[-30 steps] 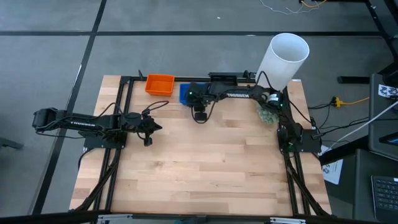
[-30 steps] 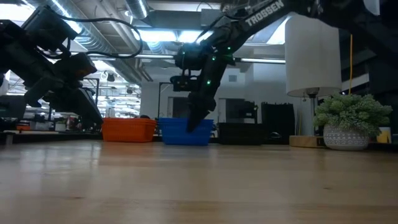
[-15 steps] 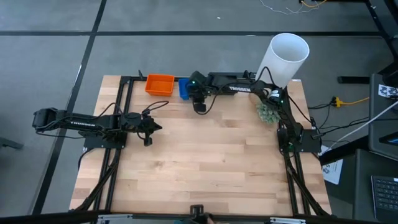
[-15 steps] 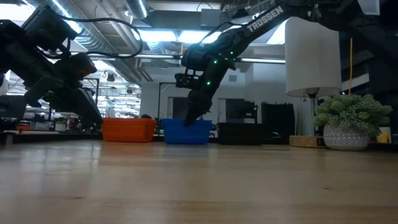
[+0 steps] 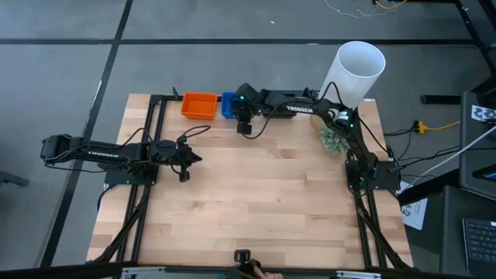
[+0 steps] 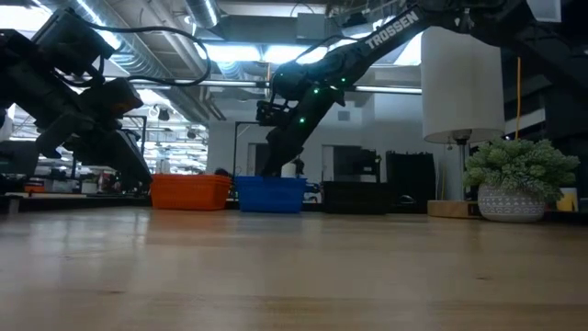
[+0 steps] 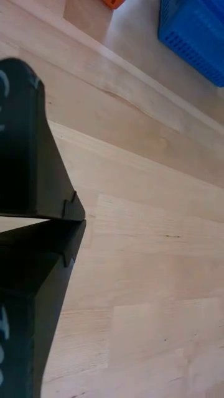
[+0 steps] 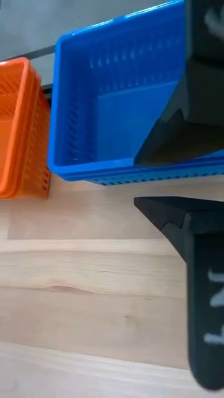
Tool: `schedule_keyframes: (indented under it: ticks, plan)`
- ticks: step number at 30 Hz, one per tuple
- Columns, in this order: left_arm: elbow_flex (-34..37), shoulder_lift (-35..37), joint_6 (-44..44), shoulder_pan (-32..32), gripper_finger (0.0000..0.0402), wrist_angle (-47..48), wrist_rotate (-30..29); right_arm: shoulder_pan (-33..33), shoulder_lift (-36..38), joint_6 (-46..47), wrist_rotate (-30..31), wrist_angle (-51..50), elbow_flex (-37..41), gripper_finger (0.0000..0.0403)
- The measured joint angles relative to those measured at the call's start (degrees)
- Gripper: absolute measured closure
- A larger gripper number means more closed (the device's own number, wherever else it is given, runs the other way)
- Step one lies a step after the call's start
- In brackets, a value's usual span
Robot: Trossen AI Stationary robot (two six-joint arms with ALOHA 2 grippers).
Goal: Stack baskets by color
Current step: Adjust the bins
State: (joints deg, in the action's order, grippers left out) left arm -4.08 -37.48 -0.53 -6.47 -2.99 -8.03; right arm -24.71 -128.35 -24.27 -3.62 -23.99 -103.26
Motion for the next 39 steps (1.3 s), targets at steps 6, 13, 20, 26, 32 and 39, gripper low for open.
schedule_keyframes:
  ticks: [6,13,20,26,32,39]
  plan:
    - [0.0,0.01,0.01,0.01,0.0401,-0.02,-0.56,0.55,1.05,2.68,-0.8,-6.18,0.0,0.0313]
    - [-1.76,0.01,11.73,-2.53,0.0401,-3.95,-10.78,6.63,8.45,13.25,-2.56,-24.46,-0.05,0.0313]
    - [-10.99,-5.59,12.01,-13.06,0.0401,5.27,-0.73,12.35,12.25,19.03,-3.64,-38.82,-0.07,0.0313]
    - [-17.47,-16.17,6.73,-21.45,0.0401,12.49,1.94,16.08,12.31,23.32,-3.95,-45.8,0.47,0.0313]
    - [-23.81,-26.21,3.79,-27.76,0.0401,12.37,3.05,19.97,12.26,26.3,-4.13,-47.73,0.63,0.0313]
    - [-28.88,-37.76,3.0,-33.6,0.0401,12.34,9.25,23.84,12.26,27.02,-3.98,-47.78,0.63,0.0313]
